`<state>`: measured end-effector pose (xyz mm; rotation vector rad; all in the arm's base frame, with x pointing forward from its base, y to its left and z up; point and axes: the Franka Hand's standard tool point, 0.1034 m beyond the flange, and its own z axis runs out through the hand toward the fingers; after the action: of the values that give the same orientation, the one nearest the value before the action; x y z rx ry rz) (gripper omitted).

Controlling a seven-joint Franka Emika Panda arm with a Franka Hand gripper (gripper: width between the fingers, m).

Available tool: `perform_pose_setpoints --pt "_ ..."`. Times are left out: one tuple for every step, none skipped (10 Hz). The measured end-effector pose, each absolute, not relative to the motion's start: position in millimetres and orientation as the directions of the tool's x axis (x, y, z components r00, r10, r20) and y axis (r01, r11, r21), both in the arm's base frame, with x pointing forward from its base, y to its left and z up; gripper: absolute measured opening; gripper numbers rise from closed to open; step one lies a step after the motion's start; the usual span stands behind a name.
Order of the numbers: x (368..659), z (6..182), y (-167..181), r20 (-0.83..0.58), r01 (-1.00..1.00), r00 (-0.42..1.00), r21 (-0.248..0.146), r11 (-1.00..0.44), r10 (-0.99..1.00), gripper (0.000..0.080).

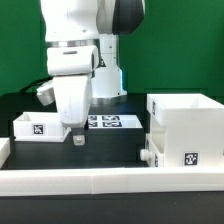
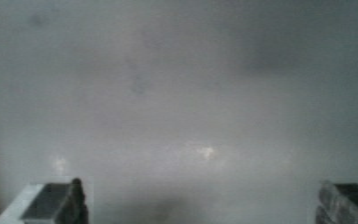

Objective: Assemble drawer

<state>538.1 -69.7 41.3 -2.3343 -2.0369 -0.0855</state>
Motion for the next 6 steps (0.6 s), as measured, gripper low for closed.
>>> perform_pose_setpoints --pt "538 41.2 -69 0.07 0.981 0.193 0.0 -0.194 0.979 0.0649" --pt "538 41.2 -69 0.07 0.971 0.239 -0.003 -0.24 0.968 0.0649" --pt "538 41.2 -69 0.07 0.952 0.305 -0.008 -0.305 0.95 0.0649" --pt "536 44.3 -76 0.075 0.925 0.378 0.003 -0.379 0.923 0.0649" --pt "527 48.7 -84 0.079 0.889 0.454 0.018 -0.457 0.887 0.0649" --pt "517 52.6 -89 0.088 0.829 0.554 0.031 -0.558 0.828 0.0649"
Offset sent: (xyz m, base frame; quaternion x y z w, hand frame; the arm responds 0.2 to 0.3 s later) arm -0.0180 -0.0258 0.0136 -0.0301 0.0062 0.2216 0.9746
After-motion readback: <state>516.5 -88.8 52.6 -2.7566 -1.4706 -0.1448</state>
